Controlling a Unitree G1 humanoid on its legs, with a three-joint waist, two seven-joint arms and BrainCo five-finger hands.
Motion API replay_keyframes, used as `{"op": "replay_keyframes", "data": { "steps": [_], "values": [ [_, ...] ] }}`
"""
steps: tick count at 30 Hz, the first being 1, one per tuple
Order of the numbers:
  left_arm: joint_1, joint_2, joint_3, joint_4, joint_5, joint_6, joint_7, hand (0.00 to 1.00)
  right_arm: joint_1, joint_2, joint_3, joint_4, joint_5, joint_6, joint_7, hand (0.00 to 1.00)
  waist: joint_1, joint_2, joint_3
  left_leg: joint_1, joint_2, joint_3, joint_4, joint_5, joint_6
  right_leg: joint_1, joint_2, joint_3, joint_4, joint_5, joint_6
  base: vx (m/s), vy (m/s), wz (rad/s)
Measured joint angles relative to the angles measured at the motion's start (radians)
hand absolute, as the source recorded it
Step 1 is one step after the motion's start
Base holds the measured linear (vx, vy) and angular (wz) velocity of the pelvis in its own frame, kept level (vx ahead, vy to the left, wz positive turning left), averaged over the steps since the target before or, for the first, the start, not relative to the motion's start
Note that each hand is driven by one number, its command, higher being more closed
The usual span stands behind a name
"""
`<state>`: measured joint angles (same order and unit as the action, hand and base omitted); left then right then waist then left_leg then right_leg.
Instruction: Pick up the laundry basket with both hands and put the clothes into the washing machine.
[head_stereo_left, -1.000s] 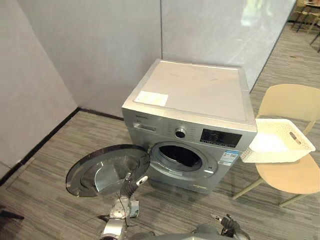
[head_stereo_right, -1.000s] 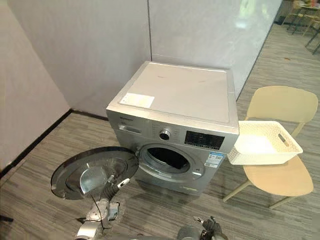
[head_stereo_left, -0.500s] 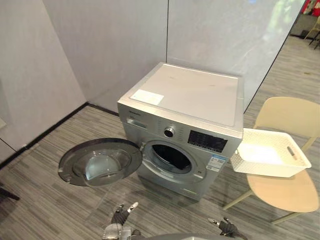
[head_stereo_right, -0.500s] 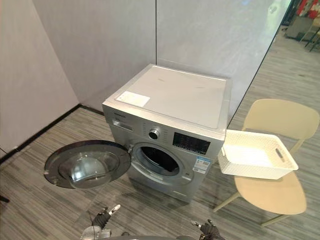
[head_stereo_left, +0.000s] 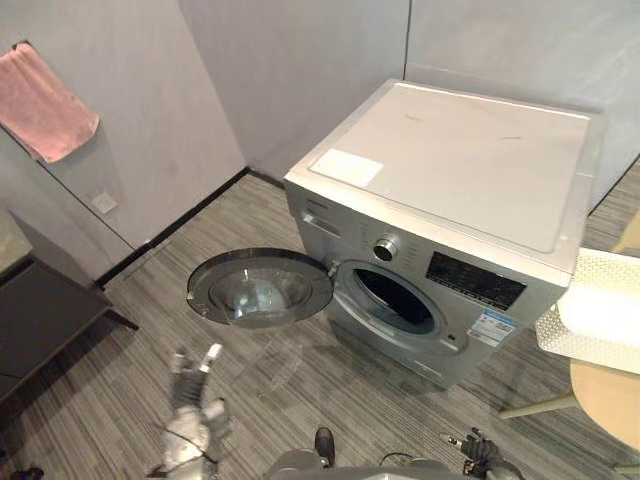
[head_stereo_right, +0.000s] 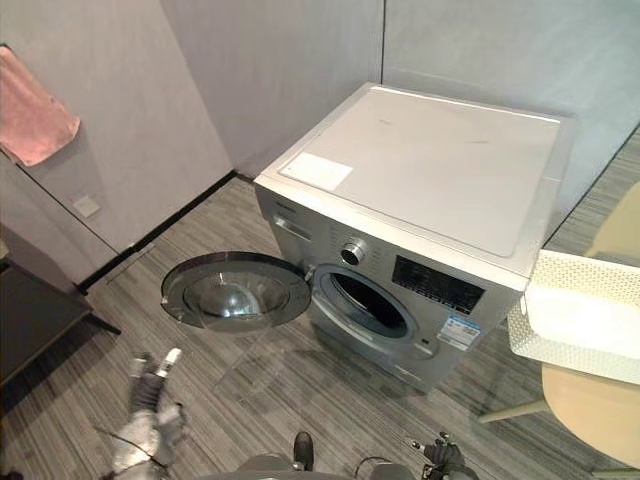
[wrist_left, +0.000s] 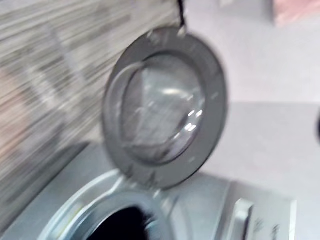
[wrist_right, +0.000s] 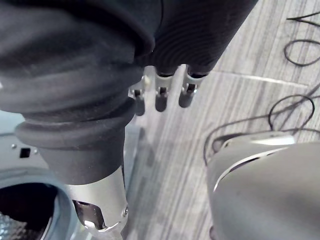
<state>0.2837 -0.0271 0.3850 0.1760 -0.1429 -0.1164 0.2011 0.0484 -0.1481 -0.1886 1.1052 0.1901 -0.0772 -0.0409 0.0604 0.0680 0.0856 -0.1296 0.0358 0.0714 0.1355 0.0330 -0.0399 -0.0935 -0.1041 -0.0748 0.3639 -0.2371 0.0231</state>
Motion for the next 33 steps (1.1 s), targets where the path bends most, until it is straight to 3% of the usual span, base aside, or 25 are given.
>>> {"op": "replay_keyframes", "data": {
  "steps": [2, 3, 7, 12, 15, 18, 20, 25, 28, 29, 33],
  "values": [
    [0.007, 0.003, 0.044, -0.103, 0.008, -0.002, 0.023, 0.00, 0.007, 0.016, 0.005, -0.046, 0.001, -0.004, 0.002, 0.00, 0.010, -0.016, 0.005, -0.031, -0.001, -0.020, 0.067, -0.013, -0.008, 0.014, -0.006, 0.007, -0.030, 0.013, 0.013, 0.06, -0.020, -0.17],
    [0.010, 0.004, 0.063, -0.164, 0.023, -0.003, 0.039, 0.00, 0.012, 0.023, 0.017, -0.075, 0.001, -0.004, 0.004, 0.00, 0.011, -0.020, 0.006, -0.052, 0.005, -0.028, 0.112, -0.030, 0.009, 0.022, -0.003, 0.009, -0.046, 0.022, 0.024, 0.03, 0.011, -0.12],
    [0.003, 0.015, 0.119, -0.345, 0.079, -0.004, 0.072, 0.00, 0.041, 0.059, 0.027, -0.136, 0.005, -0.013, 0.025, 0.00, 0.010, -0.023, 0.000, -0.054, 0.054, -0.028, 0.135, -0.112, 0.003, 0.028, 0.045, 0.020, -0.072, 0.029, 0.021, 0.00, -0.012, -0.17],
    [-0.052, 0.090, 0.163, -0.355, 0.122, 0.011, 0.089, 0.00, 0.118, 0.084, 0.019, -0.146, 0.006, -0.009, 0.047, 0.00, 0.012, -0.068, -0.021, -0.053, 0.070, -0.009, 0.114, -0.123, -0.003, 0.035, 0.062, 0.022, -0.122, 0.052, 0.026, 0.01, 0.008, -0.09],
    [-0.137, 0.200, 0.191, -0.245, 0.128, 0.031, 0.090, 0.00, 0.137, 0.085, -0.008, -0.142, 0.007, -0.002, 0.058, 0.00, 0.011, -0.085, -0.031, -0.084, 0.084, -0.010, 0.117, -0.124, -0.006, 0.026, 0.078, 0.021, -0.165, 0.083, 0.024, 0.02, 0.006, -0.08],
    [-0.262, 0.361, 0.228, -0.088, 0.127, 0.060, 0.089, 0.00, 0.133, 0.087, -0.015, -0.139, 0.008, -0.001, 0.070, 0.00, 0.012, -0.117, -0.033, -0.140, 0.110, -0.011, 0.128, -0.121, -0.014, 0.001, 0.106, 0.026, -0.230, 0.135, 0.016, 0.01, -0.017, -0.17],
    [-0.359, 0.514, 0.254, 0.040, 0.116, 0.073, 0.085, 0.00, 0.109, 0.087, -0.014, -0.140, 0.008, 0.000, 0.087, 0.00, 0.012, -0.154, -0.019, -0.189, 0.137, -0.007, 0.148, -0.122, -0.018, -0.021, 0.132, 0.042, -0.268, 0.175, 0.013, 0.01, -0.032, -0.29],
    [-0.683, 0.776, 0.201, 0.313, 0.114, 0.093, 0.052, 0.00, 0.075, 0.087, 0.033, -0.173, 0.048, -0.002, 0.111, 0.00, 0.018, -0.222, 0.020, -0.314, 0.182, -0.031, 0.218, -0.127, -0.026, -0.075, 0.177, 0.043, -0.335, 0.249, 0.017, -0.07, -0.025, -0.15],
    [-0.909, 0.862, 0.112, 0.449, 0.113, 0.102, 0.009, 0.00, 0.074, 0.092, 0.052, -0.226, 0.078, -0.003, 0.113, 0.00, 0.036, -0.237, 0.049, -0.400, 0.215, -0.060, 0.277, -0.142, -0.041, -0.109, 0.211, 0.028, -0.366, 0.289, 0.003, -0.13, -0.012, -0.07],
    [-1.004, 0.882, 0.072, 0.498, 0.110, 0.109, -0.010, 0.00, 0.073, 0.093, 0.064, -0.247, 0.095, -0.005, 0.113, 0.00, 0.038, -0.256, 0.060, -0.430, 0.228, -0.077, 0.303, -0.152, -0.046, -0.117, 0.226, 0.021, -0.374, 0.296, 0.002, -0.17, -0.014, -0.04],
    [-1.268, 0.906, -0.082, 0.572, 0.105, 0.115, -0.051, 0.00, 0.073, 0.110, 0.096, -0.289, 0.144, -0.013, 0.112, 0.00, 0.045, -0.299, 0.087, -0.561, 0.264, -0.131, 0.365, -0.158, -0.058, -0.195, 0.275, -0.010, -0.388, 0.315, -0.007, -0.12, -0.037, -0.06]
  ]
}}
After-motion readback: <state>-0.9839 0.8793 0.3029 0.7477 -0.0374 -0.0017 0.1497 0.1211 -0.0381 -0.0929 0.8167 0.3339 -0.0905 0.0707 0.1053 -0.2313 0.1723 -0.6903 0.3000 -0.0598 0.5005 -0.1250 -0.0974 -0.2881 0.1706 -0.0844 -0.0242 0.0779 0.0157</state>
